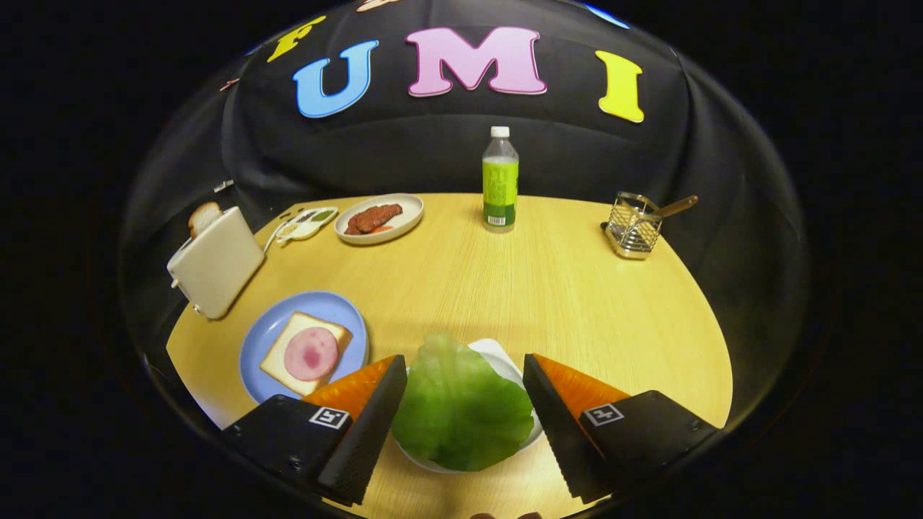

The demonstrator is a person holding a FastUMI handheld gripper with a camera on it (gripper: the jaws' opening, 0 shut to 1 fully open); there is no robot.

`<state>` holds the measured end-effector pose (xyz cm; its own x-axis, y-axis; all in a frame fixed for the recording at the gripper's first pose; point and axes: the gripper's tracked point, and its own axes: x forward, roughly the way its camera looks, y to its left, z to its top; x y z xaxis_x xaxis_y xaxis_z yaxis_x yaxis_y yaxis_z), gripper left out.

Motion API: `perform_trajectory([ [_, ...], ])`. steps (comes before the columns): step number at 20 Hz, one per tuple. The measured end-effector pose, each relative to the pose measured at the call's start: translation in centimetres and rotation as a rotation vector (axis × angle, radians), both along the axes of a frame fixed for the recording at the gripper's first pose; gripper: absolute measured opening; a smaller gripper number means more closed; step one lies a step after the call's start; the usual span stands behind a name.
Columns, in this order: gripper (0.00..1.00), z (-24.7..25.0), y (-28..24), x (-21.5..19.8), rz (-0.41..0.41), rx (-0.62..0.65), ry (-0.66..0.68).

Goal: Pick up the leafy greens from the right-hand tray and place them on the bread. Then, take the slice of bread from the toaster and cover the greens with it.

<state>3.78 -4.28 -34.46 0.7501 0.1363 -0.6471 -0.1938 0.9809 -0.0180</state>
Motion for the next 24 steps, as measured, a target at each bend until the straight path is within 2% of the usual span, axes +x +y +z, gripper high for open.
perform_trajectory([
  [8, 1.00, -5.8, -0.4, -0.7, 0.072, -0.118, 0.112],
  [12, 0.99, -5.7, -0.1, -0.4, 0.058, -0.074, 0.117],
  [15, 0.94, -5.6, 0.3, -0.7, 0.087, -0.081, 0.133],
  [16, 0.81, -5.7, 0.6, -0.9, 0.102, -0.079, 0.147],
  [17, 0.80, -5.6, 0.8, -1.0, 0.109, -0.084, 0.154],
  [18, 0.58, -5.7, 0.8, -1.2, 0.112, -0.089, 0.165],
  [19, 0.47, -5.6, 0.7, -1.0, 0.111, -0.092, 0.169],
  [20, 0.31, -5.6, 0.6, -1.1, 0.104, -0.087, 0.173],
  [22, 0.11, -5.7, 0.9, -1.2, 0.107, -0.062, 0.204],
  [24, 0.09, -5.4, 0.8, -1.5, 0.099, -0.023, 0.247],
])
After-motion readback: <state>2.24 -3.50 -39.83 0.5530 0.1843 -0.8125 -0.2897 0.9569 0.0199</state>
